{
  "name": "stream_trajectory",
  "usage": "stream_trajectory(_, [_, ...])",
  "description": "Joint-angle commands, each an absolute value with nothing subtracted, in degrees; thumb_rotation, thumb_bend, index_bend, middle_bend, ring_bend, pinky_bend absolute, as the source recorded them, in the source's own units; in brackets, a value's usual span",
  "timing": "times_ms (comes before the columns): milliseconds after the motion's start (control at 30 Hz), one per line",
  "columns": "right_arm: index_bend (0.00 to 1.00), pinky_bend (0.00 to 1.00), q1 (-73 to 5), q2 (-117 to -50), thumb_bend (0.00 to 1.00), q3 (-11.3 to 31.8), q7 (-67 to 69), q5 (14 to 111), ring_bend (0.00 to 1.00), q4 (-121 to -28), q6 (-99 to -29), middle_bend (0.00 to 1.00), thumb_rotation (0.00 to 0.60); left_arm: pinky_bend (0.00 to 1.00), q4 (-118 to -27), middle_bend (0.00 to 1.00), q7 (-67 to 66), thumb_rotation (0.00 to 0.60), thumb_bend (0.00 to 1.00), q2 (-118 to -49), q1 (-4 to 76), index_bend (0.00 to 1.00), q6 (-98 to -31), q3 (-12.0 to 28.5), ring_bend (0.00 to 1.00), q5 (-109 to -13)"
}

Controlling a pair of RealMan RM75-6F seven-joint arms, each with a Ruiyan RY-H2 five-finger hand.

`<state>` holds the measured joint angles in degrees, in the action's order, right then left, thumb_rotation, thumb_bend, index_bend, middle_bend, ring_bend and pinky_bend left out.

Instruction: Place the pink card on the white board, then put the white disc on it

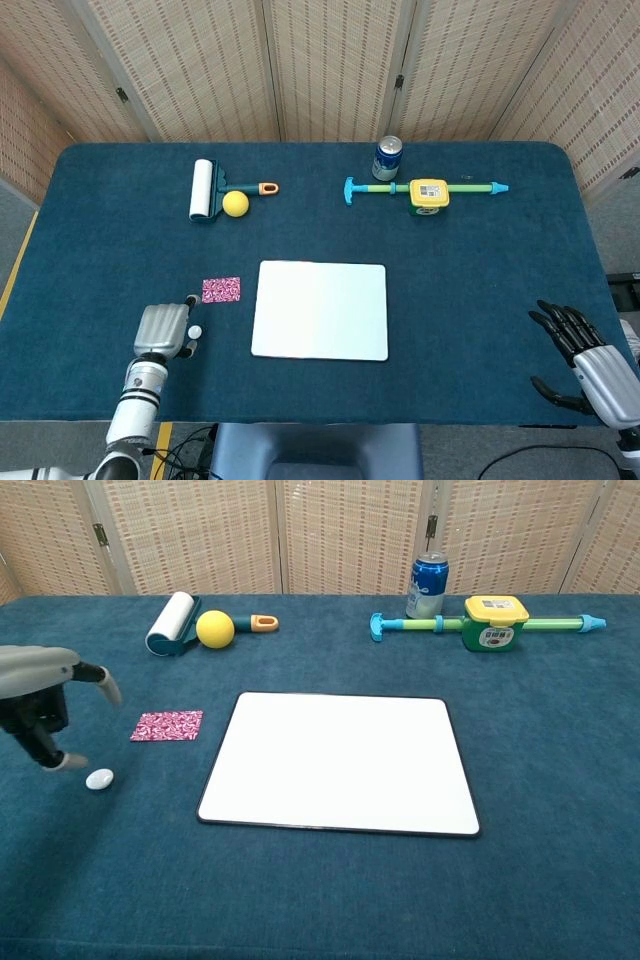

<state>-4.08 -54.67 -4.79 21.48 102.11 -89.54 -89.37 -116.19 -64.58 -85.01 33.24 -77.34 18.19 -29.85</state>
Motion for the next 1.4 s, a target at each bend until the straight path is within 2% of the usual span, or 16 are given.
stream_trajectory(33, [0.00, 0.00, -4.52, -54.57, 0.20, -4.87, 22.51, 101.98, 0.00, -88.98, -88.90, 0.00, 0.600, 1.00, -110.59, 1.00, -67.61, 0.600, 0.33, -89.73, 39.42, 0.24, -79.23, 22.94, 1.00, -21.83])
stream_trajectory(133, [0.00, 0.00, -4.69, -54.49, 0.20, -4.74, 23.68, 101.48, 0.00, -88.51, -88.82, 0.00, 0.600, 1.00, -107.34, 1.00, -67.80, 0.600, 0.33, -90.97, 42.19, 0.23, -79.20, 24.77, 1.00, -17.82])
stream_trajectory(267, [0.00, 0.00, -4.60, -54.33, 0.20, -4.66, 25.11, 101.06, 0.00, -87.84, -89.29, 0.00, 0.600, 1.00, -104.80, 1.00, -67.62, 0.600, 0.33, -92.07, 44.73, 0.23, -78.96, 25.20, 1.00, -15.05])
stream_trajectory(967, [0.00, 0.00, -3.97, -54.11, 0.20, -4.65, 27.58, 100.10, 0.00, -86.18, -90.63, 0.00, 0.600, 1.00, -91.22, 1.00, -60.70, 0.600, 0.33, -95.19, 50.12, 0.24, -71.05, 21.84, 1.00, -12.71])
stream_trajectory(1400, [0.00, 0.00, -3.78, -54.00, 0.20, -4.51, 27.56, 99.44, 0.00, -86.20, -90.56, 0.00, 0.600, 1.00, -86.88, 1.00, -57.87, 0.600, 0.33, -94.83, 51.31, 0.25, -66.90, 19.98, 1.00, -11.53])
